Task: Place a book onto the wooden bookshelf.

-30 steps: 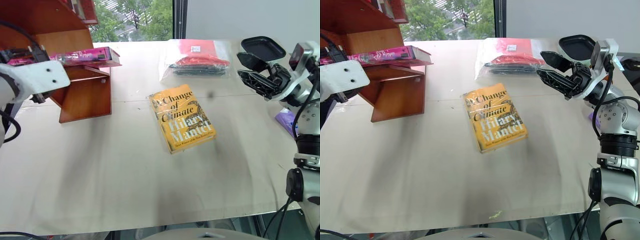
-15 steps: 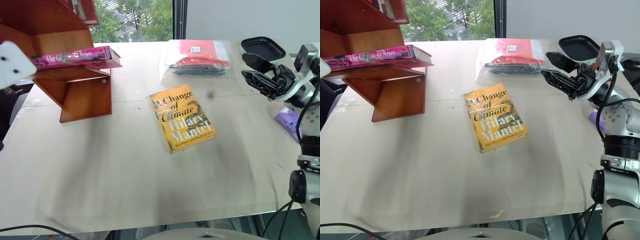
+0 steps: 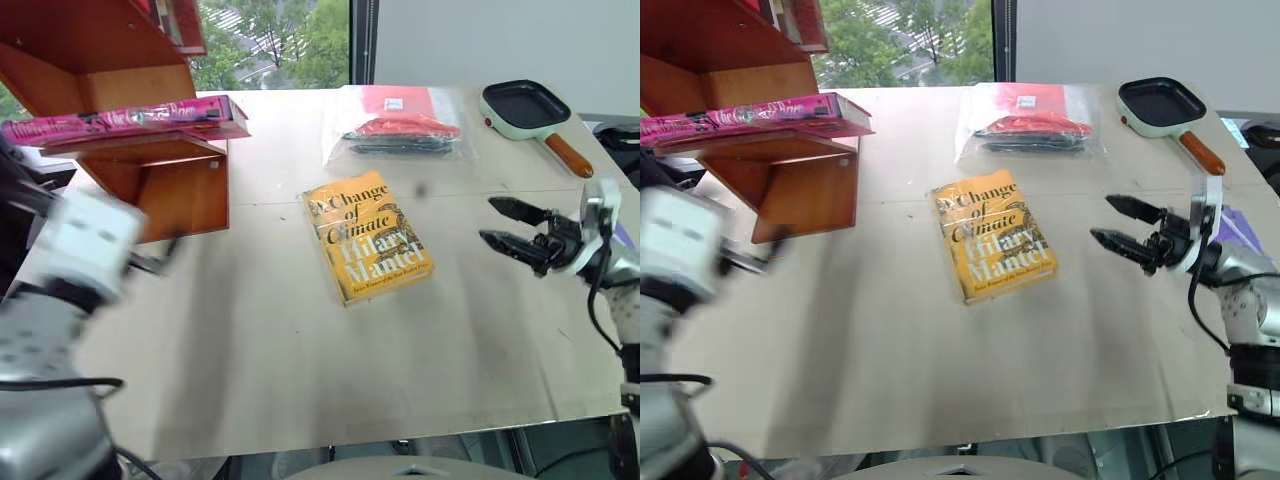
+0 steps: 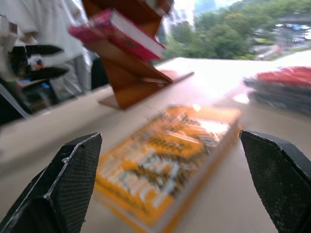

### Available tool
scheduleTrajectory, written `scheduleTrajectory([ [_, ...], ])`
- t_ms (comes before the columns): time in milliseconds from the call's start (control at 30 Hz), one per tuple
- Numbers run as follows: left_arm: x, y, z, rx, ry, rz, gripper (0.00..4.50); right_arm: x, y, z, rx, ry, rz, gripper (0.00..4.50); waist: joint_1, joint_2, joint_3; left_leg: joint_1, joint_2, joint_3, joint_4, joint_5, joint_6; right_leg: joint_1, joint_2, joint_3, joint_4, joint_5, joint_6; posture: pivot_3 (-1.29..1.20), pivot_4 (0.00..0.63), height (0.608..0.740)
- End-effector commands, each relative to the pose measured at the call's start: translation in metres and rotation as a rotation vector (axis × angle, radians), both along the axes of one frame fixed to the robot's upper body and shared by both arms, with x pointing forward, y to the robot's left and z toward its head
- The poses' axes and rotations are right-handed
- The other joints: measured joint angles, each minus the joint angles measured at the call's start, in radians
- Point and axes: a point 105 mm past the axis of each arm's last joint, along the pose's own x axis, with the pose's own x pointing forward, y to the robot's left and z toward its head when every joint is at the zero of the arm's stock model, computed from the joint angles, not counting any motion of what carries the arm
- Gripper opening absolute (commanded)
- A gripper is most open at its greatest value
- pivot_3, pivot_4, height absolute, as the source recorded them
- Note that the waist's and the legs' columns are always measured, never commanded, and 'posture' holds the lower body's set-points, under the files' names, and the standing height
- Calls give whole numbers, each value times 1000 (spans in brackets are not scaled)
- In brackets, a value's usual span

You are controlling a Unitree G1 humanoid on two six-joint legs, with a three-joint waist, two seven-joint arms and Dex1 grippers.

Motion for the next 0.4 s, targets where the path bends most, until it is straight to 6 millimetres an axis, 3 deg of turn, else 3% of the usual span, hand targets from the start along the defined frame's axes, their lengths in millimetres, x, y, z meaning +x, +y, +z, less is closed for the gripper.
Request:
scheduleTrajectory([
  [33,-18,-38,-41,-202,105,-148,4427,-5,-13,-28,-105,-50,-130,4500,-3,-5,-2,1,0,0,0,0,0,1,0,1,0,0,0,0,150,735],
  [167,-30,-39,-89,-244,232,-140,4427,-20,-18,-60,-152,-1,-215,4500,-2,1,-2,15,0,-2,-4,0,0,13,0,2,0,-4,-7,0,150,735],
  [267,-28,-43,-101,-275,242,-166,4427,-29,-19,-76,-179,32,-271,4500,0,1,-4,18,1,-1,-4,0,0,17,1,1,-1,-5,-7,0,150,735],
  [400,-19,-50,-100,-272,206,-204,4427,-32,-27,-86,-210,49,-315,4500,-1,3,-6,20,2,1,-1,0,1,18,6,-1,-1,-5,-5,0,150,735],
])
